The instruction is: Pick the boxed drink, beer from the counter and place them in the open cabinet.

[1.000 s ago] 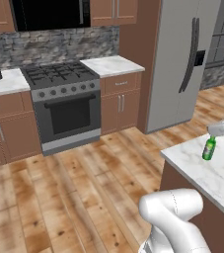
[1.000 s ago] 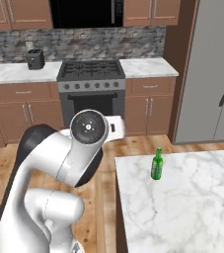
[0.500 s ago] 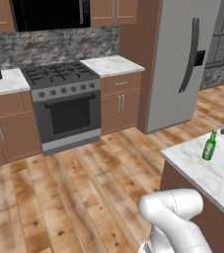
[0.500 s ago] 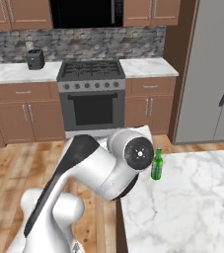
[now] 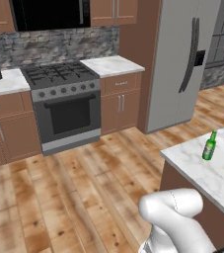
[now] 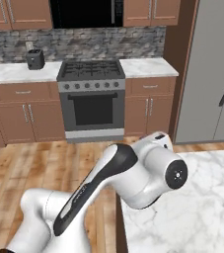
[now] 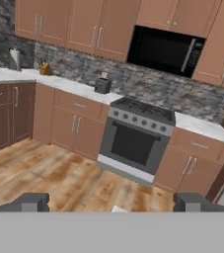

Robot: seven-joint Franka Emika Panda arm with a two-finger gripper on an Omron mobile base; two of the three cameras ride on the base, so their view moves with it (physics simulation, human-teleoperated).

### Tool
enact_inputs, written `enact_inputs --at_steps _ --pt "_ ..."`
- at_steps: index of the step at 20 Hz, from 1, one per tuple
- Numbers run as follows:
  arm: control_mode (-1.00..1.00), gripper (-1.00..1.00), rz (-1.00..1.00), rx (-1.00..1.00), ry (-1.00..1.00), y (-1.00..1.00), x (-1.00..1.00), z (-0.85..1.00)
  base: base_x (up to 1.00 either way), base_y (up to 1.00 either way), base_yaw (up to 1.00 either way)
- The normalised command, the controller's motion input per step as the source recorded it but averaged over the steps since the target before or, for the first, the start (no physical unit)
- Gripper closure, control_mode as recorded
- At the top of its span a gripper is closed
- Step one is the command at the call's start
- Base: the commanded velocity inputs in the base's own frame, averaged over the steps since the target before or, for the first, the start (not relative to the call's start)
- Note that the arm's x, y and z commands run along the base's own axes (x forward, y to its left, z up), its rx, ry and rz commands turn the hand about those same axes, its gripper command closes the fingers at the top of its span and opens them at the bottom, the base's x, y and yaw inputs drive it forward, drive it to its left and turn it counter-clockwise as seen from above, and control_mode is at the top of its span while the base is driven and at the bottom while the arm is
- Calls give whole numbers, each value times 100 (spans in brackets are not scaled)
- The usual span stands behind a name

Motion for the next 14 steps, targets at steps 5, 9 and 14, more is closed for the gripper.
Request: enact_inputs --at_steps 5,9,14 --pt "-100 -100 13 -2 -9 -46 23 -28 0 0 0" --pt "-100 -100 12 -1 -10 -46 19 -30 0 0 0" --pt "-100 -100 9 -1 -5 -44 15 -37 0 0 0"
